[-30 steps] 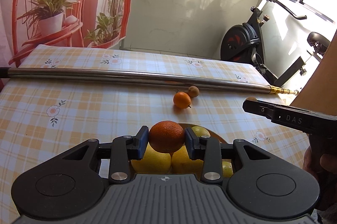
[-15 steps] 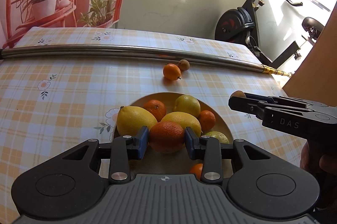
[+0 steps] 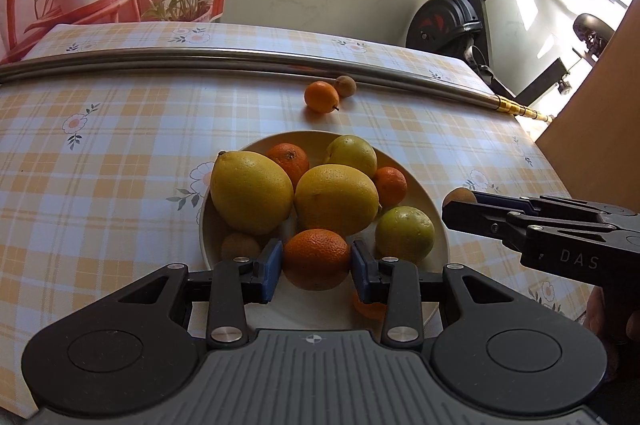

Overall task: Organize fruits
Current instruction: 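Lower the tangerine over the plate while the right tool carries the kiwi there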

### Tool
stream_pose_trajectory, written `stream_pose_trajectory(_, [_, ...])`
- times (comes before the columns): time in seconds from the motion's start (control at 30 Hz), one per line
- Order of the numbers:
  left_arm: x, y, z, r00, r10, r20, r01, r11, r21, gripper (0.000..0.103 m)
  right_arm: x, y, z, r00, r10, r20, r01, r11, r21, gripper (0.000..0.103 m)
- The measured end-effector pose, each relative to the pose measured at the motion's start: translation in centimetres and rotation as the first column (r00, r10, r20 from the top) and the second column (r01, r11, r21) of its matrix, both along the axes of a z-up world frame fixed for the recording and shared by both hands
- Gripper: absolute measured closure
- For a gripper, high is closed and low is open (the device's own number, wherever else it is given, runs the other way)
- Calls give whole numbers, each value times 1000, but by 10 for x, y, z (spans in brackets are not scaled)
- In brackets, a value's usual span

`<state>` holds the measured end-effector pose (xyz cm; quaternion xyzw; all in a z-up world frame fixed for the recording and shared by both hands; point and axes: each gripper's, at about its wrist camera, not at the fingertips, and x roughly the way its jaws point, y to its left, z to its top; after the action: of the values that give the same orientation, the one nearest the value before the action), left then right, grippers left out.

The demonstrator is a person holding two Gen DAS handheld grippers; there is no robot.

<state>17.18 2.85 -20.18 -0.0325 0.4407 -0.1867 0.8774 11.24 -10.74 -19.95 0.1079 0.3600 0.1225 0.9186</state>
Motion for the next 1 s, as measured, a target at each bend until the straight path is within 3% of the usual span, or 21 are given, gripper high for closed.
stream_pose_trajectory(1.0, [0,1,-16,999,12,-49,-12,1000,5,64,-8,22,-25,992,56,-112,-59,998,-22,76])
